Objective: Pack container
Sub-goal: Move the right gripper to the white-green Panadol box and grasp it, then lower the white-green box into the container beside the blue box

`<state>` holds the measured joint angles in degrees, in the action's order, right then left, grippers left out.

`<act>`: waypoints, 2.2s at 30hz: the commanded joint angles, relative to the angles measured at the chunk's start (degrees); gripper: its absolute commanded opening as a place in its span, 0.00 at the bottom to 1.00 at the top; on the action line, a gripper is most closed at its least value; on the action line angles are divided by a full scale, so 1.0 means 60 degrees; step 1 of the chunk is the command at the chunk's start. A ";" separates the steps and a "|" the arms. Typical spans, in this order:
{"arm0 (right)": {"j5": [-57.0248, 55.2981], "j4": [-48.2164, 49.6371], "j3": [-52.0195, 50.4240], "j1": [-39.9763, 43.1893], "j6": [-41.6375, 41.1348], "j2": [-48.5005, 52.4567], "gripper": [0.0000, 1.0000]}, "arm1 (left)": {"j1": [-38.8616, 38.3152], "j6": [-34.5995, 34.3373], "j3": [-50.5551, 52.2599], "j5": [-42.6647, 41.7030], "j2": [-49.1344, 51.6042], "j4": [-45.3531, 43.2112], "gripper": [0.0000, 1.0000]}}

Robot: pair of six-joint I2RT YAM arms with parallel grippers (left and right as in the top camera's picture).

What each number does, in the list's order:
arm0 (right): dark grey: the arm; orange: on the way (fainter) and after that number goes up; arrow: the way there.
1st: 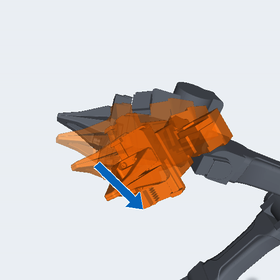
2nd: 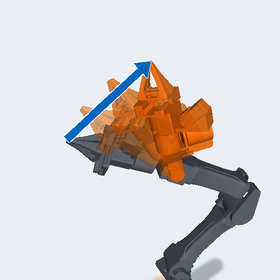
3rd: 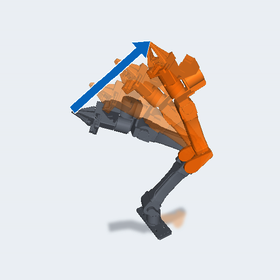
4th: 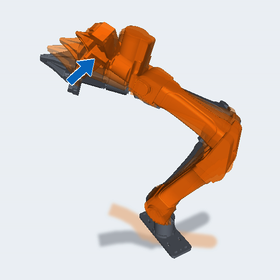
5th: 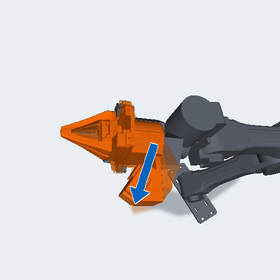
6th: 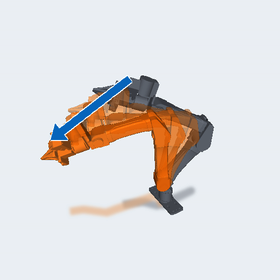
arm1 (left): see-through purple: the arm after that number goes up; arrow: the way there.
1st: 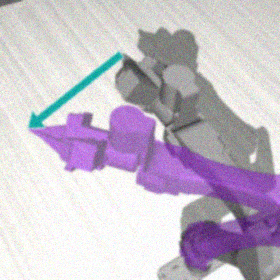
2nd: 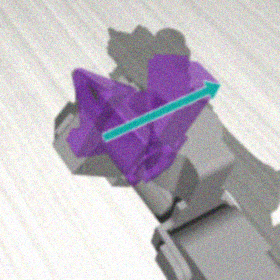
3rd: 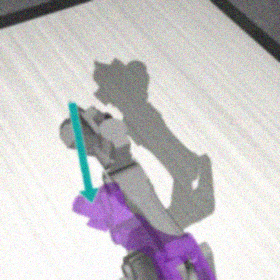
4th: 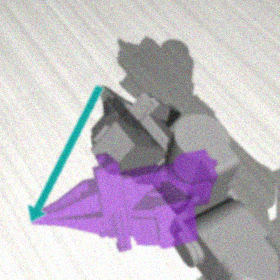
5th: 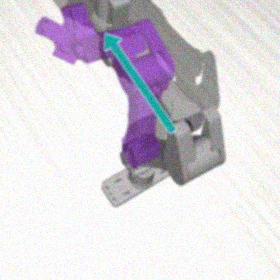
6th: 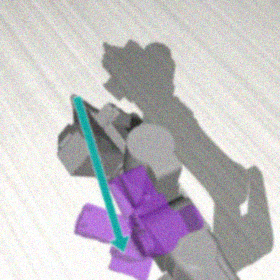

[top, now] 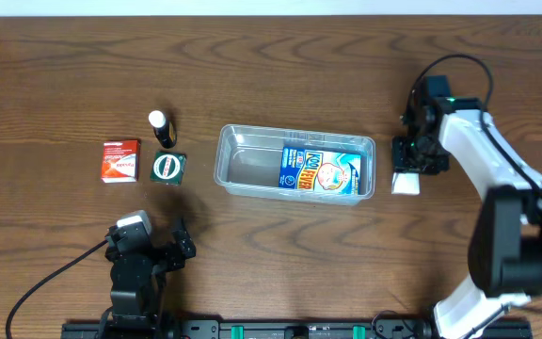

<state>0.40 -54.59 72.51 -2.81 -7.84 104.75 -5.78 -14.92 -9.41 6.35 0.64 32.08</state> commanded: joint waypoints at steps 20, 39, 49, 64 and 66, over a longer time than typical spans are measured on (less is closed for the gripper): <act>-0.0138 0.0911 0.0095 -0.4510 0.7362 -0.3370 0.24 | 0.0040 0.0124 0.0142 0.0011 0.0004 -0.0011 0.98; -0.1315 0.1330 0.0095 -0.4178 1.1176 -0.0885 0.43 | 0.0040 0.0120 0.0142 0.0011 0.0004 -0.0007 0.98; -0.1825 0.2397 0.0182 -0.4156 0.9770 -0.1053 0.66 | 0.0040 0.0124 0.0142 0.0011 0.0004 -0.0011 0.98; -0.1679 0.0011 0.0335 -0.3654 -0.1723 -0.2805 0.34 | 0.0040 0.0124 0.0146 0.0011 0.0004 -0.0011 0.98; -0.1665 -0.0816 0.0149 -0.3315 -0.3344 -0.2597 0.54 | 0.0040 0.0124 0.0146 0.0011 0.0004 -0.0007 0.98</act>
<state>-9.37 -56.84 74.70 -25.34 -5.76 86.98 -5.78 -14.92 -9.41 6.35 0.64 32.05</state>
